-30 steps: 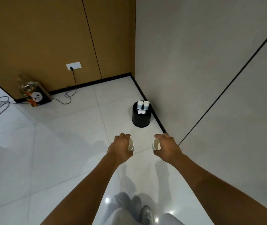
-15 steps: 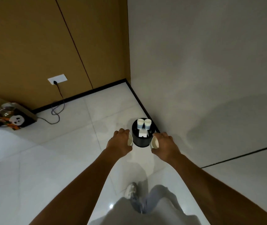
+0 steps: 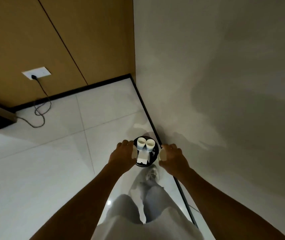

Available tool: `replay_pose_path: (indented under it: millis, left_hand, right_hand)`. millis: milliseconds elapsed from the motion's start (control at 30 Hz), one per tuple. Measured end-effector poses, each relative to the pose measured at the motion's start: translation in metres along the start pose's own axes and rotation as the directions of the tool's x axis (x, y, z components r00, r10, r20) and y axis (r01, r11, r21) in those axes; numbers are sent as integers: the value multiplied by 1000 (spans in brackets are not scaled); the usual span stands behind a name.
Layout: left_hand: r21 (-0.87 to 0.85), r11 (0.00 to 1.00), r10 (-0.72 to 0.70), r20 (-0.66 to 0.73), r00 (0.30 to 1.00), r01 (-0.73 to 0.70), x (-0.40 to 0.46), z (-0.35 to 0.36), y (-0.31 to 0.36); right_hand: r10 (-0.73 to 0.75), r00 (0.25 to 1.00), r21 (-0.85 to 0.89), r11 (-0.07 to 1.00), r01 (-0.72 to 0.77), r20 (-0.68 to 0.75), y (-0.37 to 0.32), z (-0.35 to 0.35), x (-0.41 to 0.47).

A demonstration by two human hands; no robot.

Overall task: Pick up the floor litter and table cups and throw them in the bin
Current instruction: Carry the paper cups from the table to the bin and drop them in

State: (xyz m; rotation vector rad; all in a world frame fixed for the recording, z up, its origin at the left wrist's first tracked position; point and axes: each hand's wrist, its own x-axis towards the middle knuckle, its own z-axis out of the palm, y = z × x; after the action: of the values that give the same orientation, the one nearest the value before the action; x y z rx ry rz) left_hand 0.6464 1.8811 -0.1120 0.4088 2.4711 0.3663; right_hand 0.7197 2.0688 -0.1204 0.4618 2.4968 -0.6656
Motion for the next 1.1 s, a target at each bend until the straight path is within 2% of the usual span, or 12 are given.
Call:
replay_pose_path:
  millis: [267, 767, 933, 1100]
  left_hand:
    - [-74, 993, -97, 4, 995, 97, 116, 22, -17]
    - [-112, 993, 30, 1, 1000, -30, 323, 199, -83]
    - [-51, 995, 92, 90, 992, -87, 367, 244, -100]
    - [29, 990, 126, 237, 963, -136, 381, 280, -120]
  right_hand:
    - [-27, 996, -43, 999, 31, 88, 16, 9, 120]
    - [42, 995, -27, 999, -39, 94, 94, 169, 325]
    - [42, 994, -4, 999, -42, 99, 112, 220, 367]
    - [71, 977, -75, 996, -57, 199, 124, 261, 380]
